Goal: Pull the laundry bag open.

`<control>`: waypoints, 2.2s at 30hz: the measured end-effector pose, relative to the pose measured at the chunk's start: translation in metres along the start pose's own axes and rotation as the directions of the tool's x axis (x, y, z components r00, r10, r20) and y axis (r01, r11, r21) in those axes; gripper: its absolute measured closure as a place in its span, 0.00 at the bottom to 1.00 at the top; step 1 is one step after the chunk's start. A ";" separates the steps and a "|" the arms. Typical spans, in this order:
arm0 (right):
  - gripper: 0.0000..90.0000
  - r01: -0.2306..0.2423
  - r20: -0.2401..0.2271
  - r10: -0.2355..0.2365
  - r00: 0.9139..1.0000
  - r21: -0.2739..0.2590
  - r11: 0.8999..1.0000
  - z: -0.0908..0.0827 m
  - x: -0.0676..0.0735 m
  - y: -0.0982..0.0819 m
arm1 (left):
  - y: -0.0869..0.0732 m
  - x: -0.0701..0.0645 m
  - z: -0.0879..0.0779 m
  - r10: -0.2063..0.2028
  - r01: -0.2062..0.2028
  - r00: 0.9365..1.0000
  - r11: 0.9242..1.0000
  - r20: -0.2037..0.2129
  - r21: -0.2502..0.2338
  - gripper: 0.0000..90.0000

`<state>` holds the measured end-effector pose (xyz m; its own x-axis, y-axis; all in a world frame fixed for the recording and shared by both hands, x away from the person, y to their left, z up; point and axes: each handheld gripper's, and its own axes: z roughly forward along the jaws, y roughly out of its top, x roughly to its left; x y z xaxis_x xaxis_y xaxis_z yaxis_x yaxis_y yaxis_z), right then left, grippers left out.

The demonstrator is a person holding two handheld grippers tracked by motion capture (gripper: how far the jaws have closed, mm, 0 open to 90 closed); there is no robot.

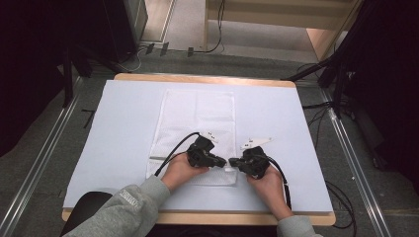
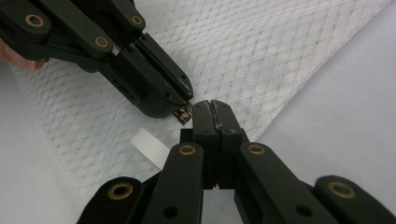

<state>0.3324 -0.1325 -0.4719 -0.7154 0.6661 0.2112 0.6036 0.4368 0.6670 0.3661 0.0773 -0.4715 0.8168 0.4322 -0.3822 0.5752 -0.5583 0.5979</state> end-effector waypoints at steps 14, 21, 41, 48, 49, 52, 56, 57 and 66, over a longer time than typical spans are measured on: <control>1.00 0.065 -0.003 -0.065 0.998 -0.026 0.998 0.000 0.000 -0.005 | 0.002 0.012 -0.002 -0.133 0.131 0.988 0.991 0.081 0.028 0.98; 1.00 0.072 -0.003 -0.072 0.997 -0.026 0.997 0.000 0.000 -0.005 | 0.001 0.020 -0.009 -0.185 0.181 0.977 0.982 0.101 0.047 0.98; 1.00 0.065 -0.019 -0.066 0.998 -0.039 0.997 -0.001 -0.002 -0.007 | -0.010 0.036 -0.039 -0.226 0.218 0.967 0.973 0.119 0.074 0.98; 1.00 0.065 -0.031 -0.066 0.997 -0.038 0.997 0.000 -0.004 -0.007 | -0.014 0.037 -0.052 -0.220 0.212 0.969 0.974 0.111 0.079 0.98; 1.00 0.065 -0.031 -0.067 0.997 -0.039 0.997 0.000 -0.004 -0.007 | -0.015 0.037 -0.053 -0.225 0.217 0.967 0.973 0.118 0.078 0.98; 1.00 0.064 -0.031 -0.065 0.997 -0.040 0.997 0.000 -0.004 -0.007 | -0.017 0.040 -0.056 -0.231 0.224 0.966 0.972 0.115 0.075 0.98; 1.00 0.061 -0.034 -0.062 0.998 -0.039 0.997 -0.001 -0.004 -0.007 | -0.019 0.041 -0.061 -0.230 0.222 0.967 0.972 0.106 0.078 0.98; 1.00 0.060 -0.035 -0.061 0.998 -0.039 0.997 -0.001 -0.004 -0.007 | -0.019 0.042 -0.062 -0.232 0.225 0.967 0.972 0.109 0.074 0.98; 1.00 0.058 -0.040 -0.059 0.997 -0.036 0.998 0.000 -0.005 -0.007 | -0.025 0.046 -0.075 -0.241 0.236 0.965 0.970 0.100 0.061 0.98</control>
<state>0.3321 -0.1393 -0.4772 -0.7634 0.6143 0.1997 0.5480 0.4524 0.7036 0.3855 0.1644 -0.4512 0.6544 0.4807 -0.5837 0.7532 -0.4830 0.4466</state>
